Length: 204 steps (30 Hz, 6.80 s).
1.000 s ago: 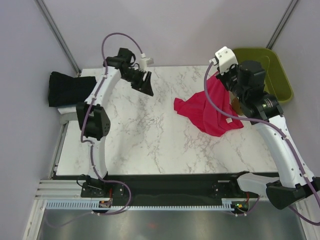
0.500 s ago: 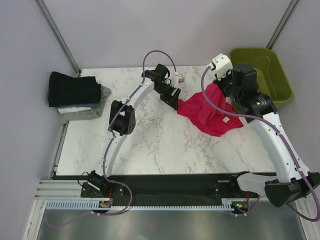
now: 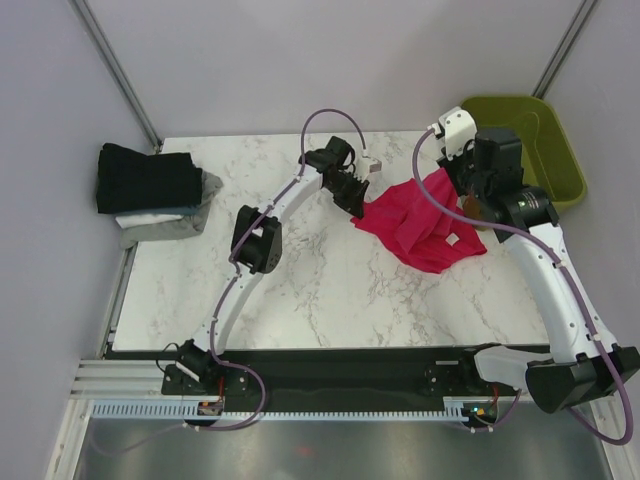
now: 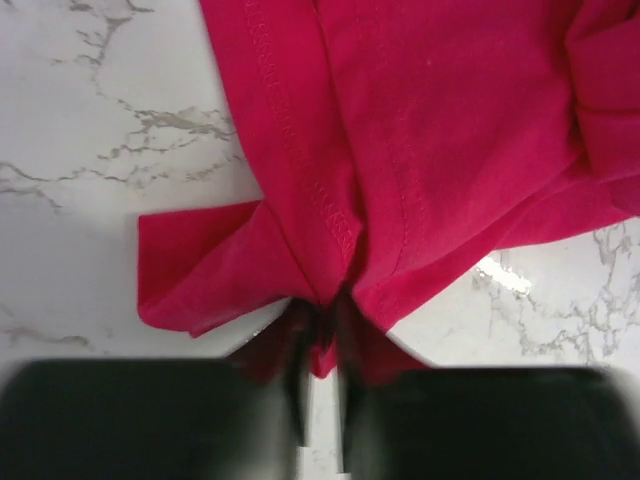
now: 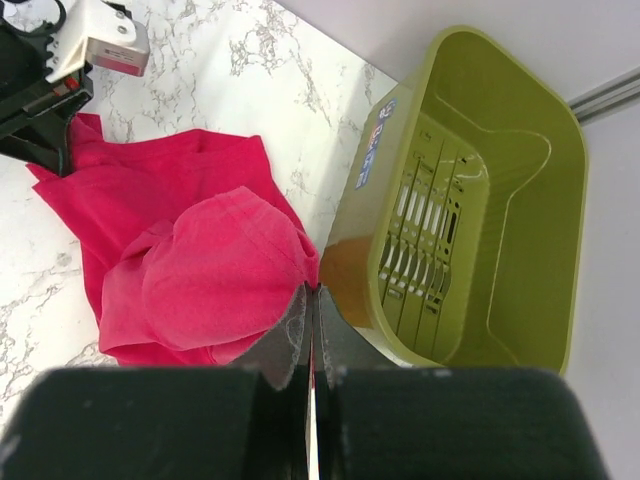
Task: Fold and stack the t-shirts
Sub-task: Flatten the tshirt out
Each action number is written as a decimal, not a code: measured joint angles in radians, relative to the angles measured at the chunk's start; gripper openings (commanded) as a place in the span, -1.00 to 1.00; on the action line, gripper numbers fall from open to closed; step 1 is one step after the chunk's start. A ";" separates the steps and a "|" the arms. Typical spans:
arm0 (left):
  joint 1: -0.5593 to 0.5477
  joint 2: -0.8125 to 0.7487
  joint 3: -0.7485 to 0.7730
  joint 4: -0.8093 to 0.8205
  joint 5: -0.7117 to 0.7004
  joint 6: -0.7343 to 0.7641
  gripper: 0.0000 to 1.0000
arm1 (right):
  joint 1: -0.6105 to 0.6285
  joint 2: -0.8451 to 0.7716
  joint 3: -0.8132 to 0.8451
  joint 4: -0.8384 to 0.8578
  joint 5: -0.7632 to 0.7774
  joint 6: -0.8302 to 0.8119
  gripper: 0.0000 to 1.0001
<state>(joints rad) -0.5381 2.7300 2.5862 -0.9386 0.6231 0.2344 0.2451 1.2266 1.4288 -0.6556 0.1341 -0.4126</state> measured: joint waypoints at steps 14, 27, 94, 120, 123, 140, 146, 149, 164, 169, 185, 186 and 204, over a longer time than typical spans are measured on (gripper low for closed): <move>0.151 -0.613 -0.594 -0.058 -0.035 0.017 -0.96 | -0.006 -0.033 0.027 -0.048 -0.020 0.003 -1.00; 0.149 -1.096 -0.811 -0.362 0.058 0.180 0.15 | -0.005 -0.002 0.015 -0.034 -0.201 0.141 -1.00; 0.037 -0.808 -1.165 -0.101 -0.477 0.085 0.06 | 0.019 0.000 -0.102 0.013 -0.208 0.163 -1.00; 0.037 -0.768 -1.113 -0.052 -0.535 0.024 0.04 | 0.013 -0.022 -0.136 0.021 -0.206 0.163 -1.00; 0.038 -0.772 -1.113 -0.050 -0.543 0.023 0.04 | 0.013 -0.022 -0.139 0.021 -0.206 0.163 -1.00; 0.048 -0.728 -1.098 -0.031 -0.544 0.019 -0.15 | 0.003 -0.048 -0.175 0.036 -0.206 0.164 -1.00; 0.057 -0.727 -1.096 -0.030 -0.544 0.014 -0.42 | 0.000 -0.049 -0.183 0.042 -0.206 0.164 -1.00; 0.061 -0.727 -1.096 -0.029 -0.544 0.013 -0.47 | 0.000 -0.050 -0.183 0.043 -0.206 0.164 -1.00; 0.067 -0.707 -1.095 -0.023 -0.546 0.011 -0.96 | -0.006 -0.057 -0.196 0.056 -0.206 0.166 -1.00; 0.068 -0.722 -1.089 -0.024 -0.571 0.011 -0.96 | -0.014 -0.067 -0.196 0.058 -0.198 0.166 -1.00; 0.163 -1.006 -0.610 -0.069 -0.719 0.095 -0.96 | -0.154 -0.041 -0.003 0.079 -0.096 0.159 -1.00; 0.164 -1.006 -0.574 -0.068 -0.727 0.103 -0.96 | -0.163 -0.033 0.021 0.082 -0.091 0.161 -1.00; 0.164 -1.414 -0.468 0.126 -0.777 0.239 -0.96 | -0.195 -0.076 0.394 0.089 -0.067 0.225 -1.00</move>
<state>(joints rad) -0.3737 1.3163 2.1178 -0.8124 -0.1539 0.4736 0.0505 1.1511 1.8225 -0.5663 0.0673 -0.1875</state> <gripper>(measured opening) 0.025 0.008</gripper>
